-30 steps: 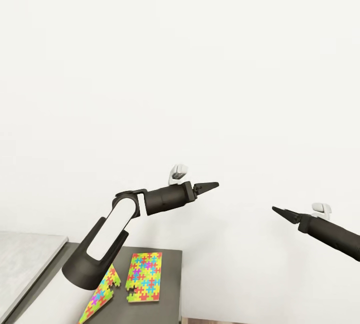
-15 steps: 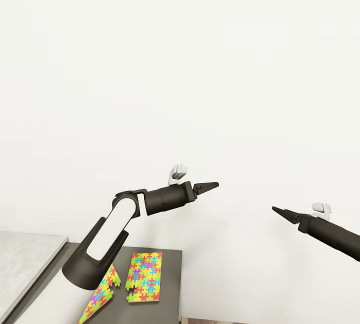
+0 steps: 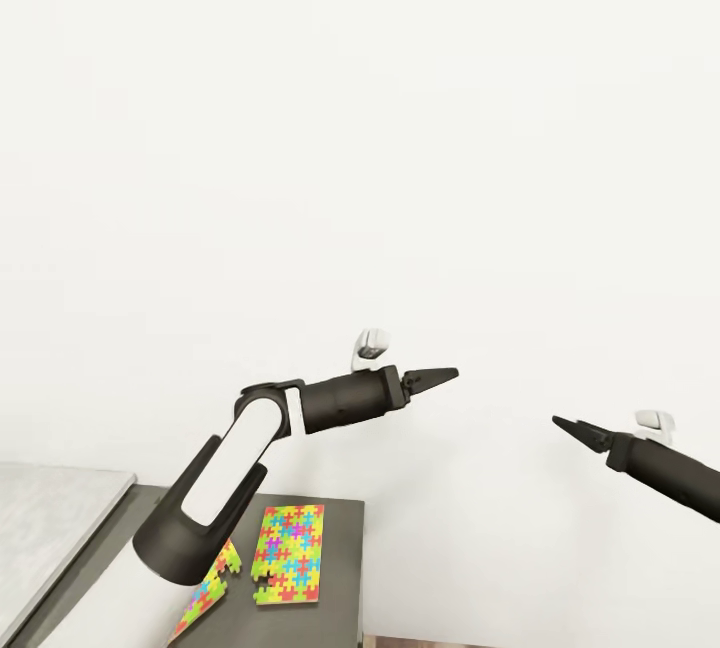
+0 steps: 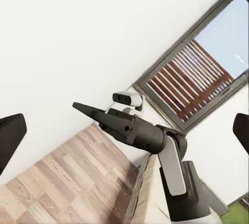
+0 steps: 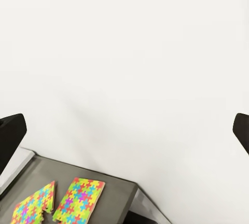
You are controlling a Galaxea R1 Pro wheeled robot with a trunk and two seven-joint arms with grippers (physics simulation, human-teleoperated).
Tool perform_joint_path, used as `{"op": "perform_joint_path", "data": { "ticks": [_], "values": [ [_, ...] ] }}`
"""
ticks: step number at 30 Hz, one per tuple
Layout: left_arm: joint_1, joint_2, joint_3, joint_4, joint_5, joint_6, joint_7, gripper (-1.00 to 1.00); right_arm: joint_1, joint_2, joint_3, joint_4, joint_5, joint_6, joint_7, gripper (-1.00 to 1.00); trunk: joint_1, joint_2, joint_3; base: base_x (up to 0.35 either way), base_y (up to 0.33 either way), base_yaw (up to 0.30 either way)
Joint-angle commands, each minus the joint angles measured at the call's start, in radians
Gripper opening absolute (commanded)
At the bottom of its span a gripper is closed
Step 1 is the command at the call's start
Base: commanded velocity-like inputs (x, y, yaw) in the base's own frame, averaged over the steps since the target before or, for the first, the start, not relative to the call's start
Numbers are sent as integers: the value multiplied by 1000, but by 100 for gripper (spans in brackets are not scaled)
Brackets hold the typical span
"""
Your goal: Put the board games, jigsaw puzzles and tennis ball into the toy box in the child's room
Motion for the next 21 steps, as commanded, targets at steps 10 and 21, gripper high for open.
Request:
{"op": "perform_joint_path", "data": {
  "ticks": [10,21],
  "values": [
    [2,-12,-11,-8,-6,6,-37,100,9,4,-46,-9,3,3,58,100,0,-1,0,0,0,0],
    [3,-15,-14,-10,-6,7,-41,100,11,6,-52,-11,5,2,66,100,0,-1,0,0,0,0]
  ]
}}
